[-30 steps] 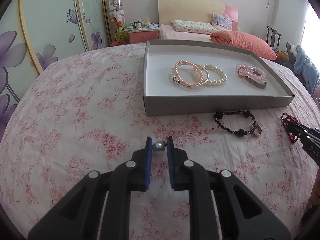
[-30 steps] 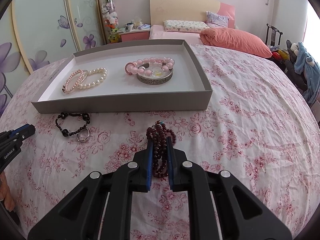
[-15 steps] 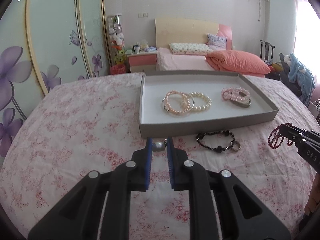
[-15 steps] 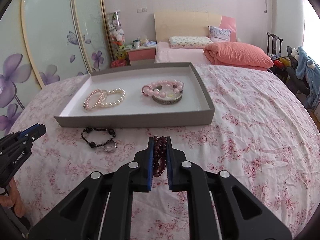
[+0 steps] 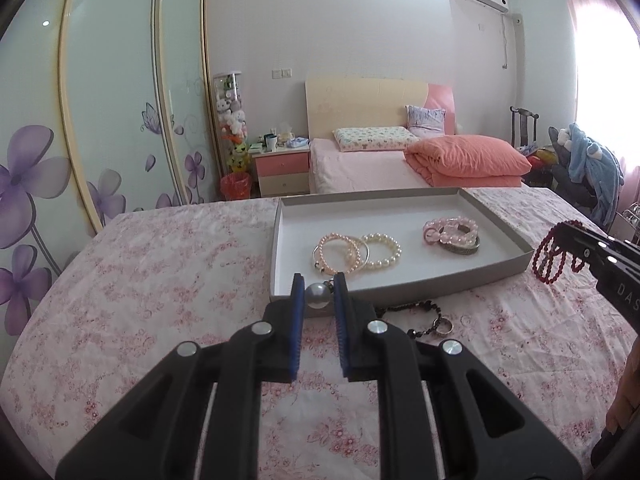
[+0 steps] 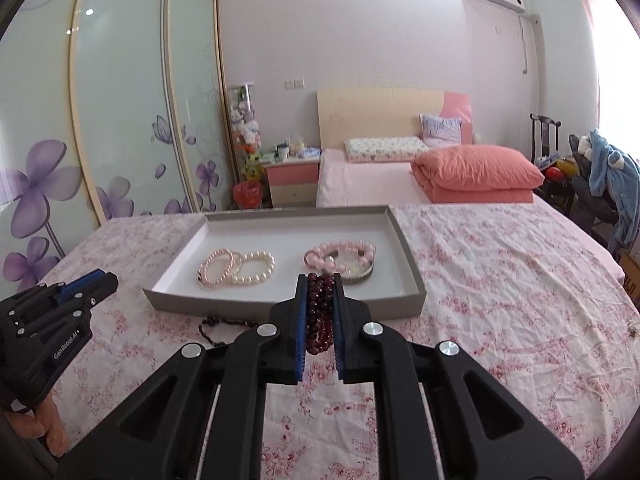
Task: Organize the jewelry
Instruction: 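Carry the red beads with the right gripper while the left gripper carries the pearl to the tray, then lower the pearl and red beads into the tray and open both grippers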
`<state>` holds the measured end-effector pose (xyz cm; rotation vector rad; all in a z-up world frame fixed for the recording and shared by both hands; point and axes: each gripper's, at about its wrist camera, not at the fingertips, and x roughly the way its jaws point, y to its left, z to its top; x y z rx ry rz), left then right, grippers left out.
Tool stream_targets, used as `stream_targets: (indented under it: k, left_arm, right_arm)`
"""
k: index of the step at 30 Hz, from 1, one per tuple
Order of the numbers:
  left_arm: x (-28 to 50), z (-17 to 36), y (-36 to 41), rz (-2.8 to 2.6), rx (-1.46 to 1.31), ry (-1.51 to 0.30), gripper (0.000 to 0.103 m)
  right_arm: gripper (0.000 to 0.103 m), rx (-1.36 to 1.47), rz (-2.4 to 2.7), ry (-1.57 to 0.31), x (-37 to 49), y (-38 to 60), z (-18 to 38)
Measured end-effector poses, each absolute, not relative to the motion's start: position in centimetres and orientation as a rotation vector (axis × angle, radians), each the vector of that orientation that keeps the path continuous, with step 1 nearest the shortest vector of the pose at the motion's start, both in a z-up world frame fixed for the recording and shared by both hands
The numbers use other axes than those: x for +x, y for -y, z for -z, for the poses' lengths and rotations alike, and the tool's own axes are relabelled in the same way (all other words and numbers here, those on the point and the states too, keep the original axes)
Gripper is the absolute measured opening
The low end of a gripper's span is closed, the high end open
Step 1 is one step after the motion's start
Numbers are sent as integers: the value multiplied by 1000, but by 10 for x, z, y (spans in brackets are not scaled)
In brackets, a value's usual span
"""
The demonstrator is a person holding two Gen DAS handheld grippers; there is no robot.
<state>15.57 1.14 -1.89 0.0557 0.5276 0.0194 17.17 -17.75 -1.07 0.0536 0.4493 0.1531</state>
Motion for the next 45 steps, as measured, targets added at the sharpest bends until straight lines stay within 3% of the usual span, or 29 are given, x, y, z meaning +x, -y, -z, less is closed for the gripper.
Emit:
stream_targets:
  k: [24,45]
  left_arm:
    - [164,-10,2,2,73,-411,15]
    - [250,-3,2,18,54,-438,15]
  right_arm:
    - [12,48,-165,-288,174,168,-23]
    - [12,78,-191,-371,260,155,-10]
